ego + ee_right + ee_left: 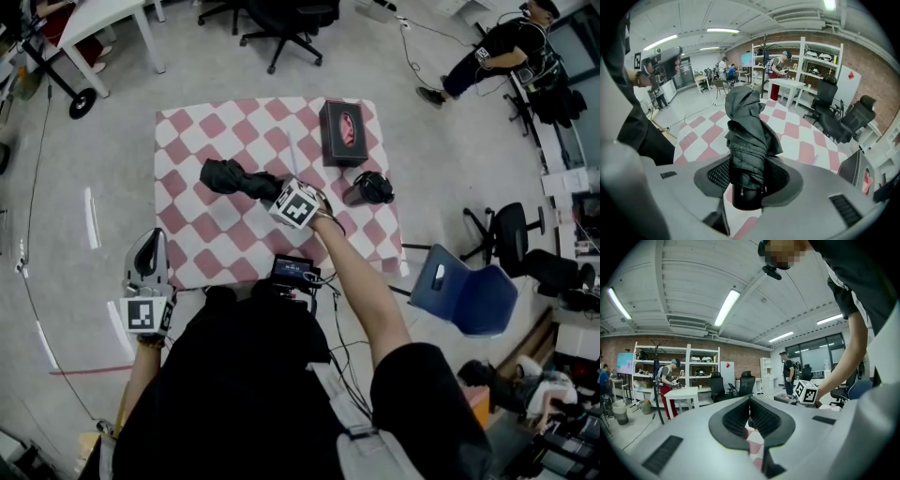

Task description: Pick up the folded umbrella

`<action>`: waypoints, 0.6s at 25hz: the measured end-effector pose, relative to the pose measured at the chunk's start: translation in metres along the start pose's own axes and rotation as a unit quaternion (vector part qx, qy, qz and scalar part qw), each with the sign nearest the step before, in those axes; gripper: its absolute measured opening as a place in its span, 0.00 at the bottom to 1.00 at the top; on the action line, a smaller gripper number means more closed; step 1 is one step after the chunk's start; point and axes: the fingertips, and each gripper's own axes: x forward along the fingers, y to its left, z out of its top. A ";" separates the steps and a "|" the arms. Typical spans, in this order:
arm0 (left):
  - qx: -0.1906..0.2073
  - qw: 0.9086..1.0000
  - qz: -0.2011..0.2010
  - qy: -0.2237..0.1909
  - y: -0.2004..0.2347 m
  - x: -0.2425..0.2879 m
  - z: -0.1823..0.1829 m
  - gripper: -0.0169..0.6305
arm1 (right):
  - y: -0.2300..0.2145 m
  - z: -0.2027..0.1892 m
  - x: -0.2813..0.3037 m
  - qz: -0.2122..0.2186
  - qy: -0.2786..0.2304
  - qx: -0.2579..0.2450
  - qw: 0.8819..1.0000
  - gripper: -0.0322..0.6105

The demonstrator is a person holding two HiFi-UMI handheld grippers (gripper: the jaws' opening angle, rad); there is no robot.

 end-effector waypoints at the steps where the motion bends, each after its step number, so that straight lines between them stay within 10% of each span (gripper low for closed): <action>1: -0.002 1.000 -0.002 -0.002 -0.001 0.002 0.002 0.05 | -0.001 0.002 -0.004 -0.007 -0.004 -0.002 1.000 0.33; 15: 0.013 0.999 -0.040 -0.028 -0.006 0.026 0.019 0.05 | 0.007 0.043 -0.062 -0.052 -0.100 0.024 0.993 0.33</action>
